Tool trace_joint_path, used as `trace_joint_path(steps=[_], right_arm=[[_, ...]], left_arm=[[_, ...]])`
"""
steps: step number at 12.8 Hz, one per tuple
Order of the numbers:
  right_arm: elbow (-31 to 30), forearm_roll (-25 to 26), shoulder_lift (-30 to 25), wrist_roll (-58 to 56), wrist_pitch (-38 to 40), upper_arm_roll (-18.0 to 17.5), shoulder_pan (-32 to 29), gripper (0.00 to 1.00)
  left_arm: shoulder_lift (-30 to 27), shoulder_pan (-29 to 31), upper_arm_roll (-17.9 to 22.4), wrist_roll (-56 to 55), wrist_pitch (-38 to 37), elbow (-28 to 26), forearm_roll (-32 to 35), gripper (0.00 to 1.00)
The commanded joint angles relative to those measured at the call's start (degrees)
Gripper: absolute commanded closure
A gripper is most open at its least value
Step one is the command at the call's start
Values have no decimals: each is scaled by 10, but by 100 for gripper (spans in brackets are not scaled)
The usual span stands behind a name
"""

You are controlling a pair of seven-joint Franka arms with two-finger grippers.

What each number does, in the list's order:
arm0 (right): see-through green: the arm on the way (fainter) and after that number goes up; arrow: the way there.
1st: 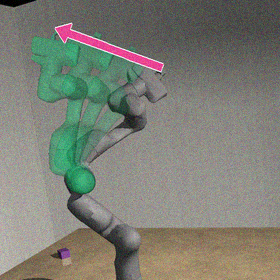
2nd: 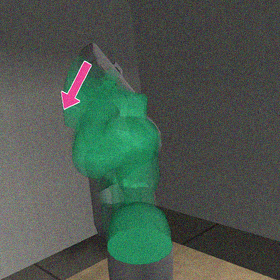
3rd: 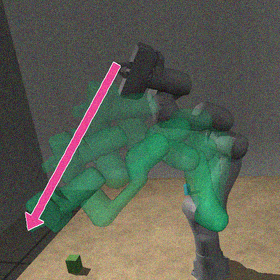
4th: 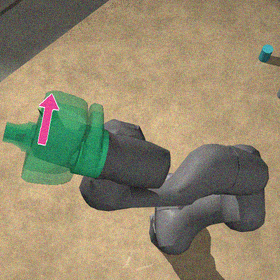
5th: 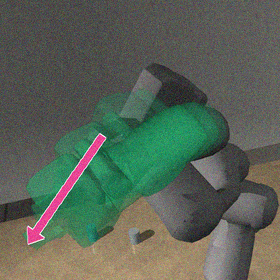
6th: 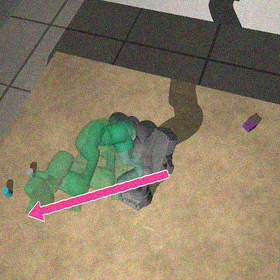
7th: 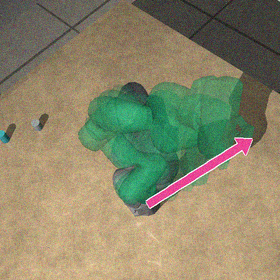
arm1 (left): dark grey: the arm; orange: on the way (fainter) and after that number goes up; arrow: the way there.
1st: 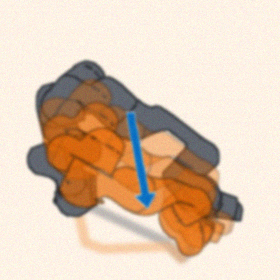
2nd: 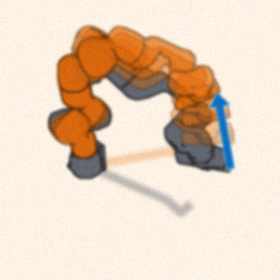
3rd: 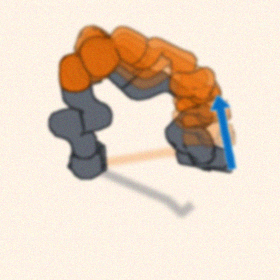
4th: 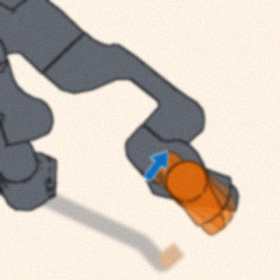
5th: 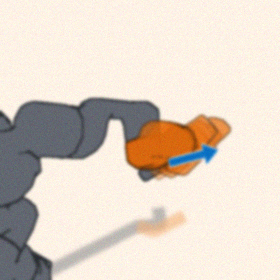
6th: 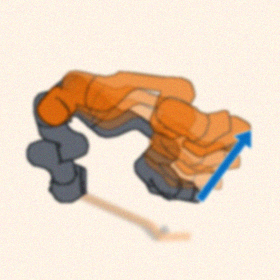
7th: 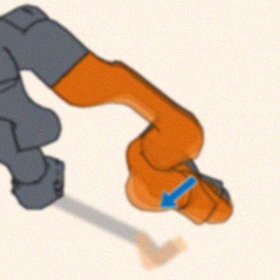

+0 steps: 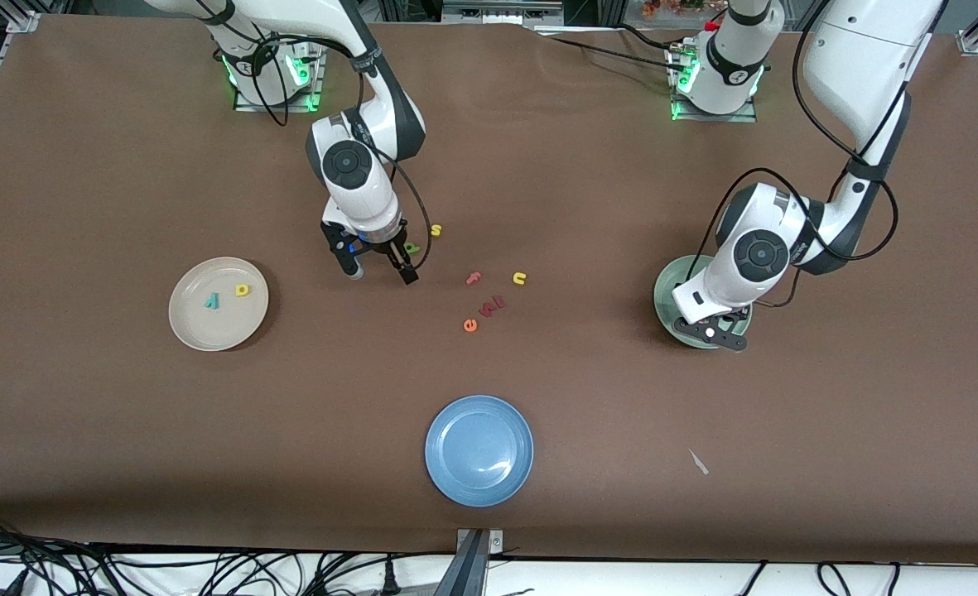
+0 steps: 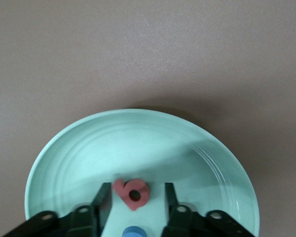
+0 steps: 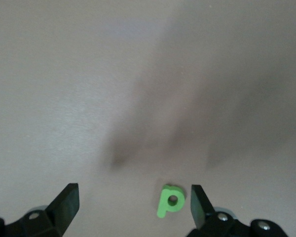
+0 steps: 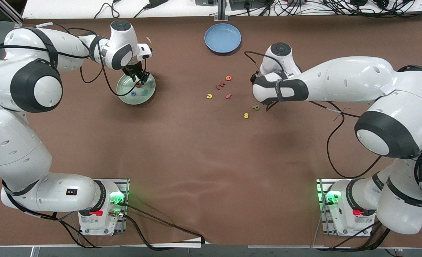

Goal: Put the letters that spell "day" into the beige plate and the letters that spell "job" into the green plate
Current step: 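Release the pink b on the green plate while the right gripper reaches green p, then raise the left gripper away while the right gripper grasps the green p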

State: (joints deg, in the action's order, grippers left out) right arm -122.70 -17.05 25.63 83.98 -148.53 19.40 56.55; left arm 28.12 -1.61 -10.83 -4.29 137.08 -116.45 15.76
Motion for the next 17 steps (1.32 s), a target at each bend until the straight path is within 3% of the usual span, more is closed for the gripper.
trace_joint_path(steps=[1, 5, 8, 13, 17], right_arm=[[-18, -8, -8, 28, -19, -7, 7, 0], [-21, -9, 11, 51, -52, -23, 15, 0], [-42, -8, 12, 58, -78, -30, 15, 0], [-55, -8, 12, 58, -91, -31, 16, 0], [-55, -9, 13, 59, -97, -42, 16, 6]], left_arm=[[-10, 1, -2, -4, -2, 1, 13, 0], [-64, 8, -2, -6, -48, 11, 9, 0], [-117, 13, -1, -4, -69, 17, -89, 0], [-209, 35, 5, -2, -193, 67, -111, 0], [-221, 35, -2, 0, -361, 150, -112, 0]])
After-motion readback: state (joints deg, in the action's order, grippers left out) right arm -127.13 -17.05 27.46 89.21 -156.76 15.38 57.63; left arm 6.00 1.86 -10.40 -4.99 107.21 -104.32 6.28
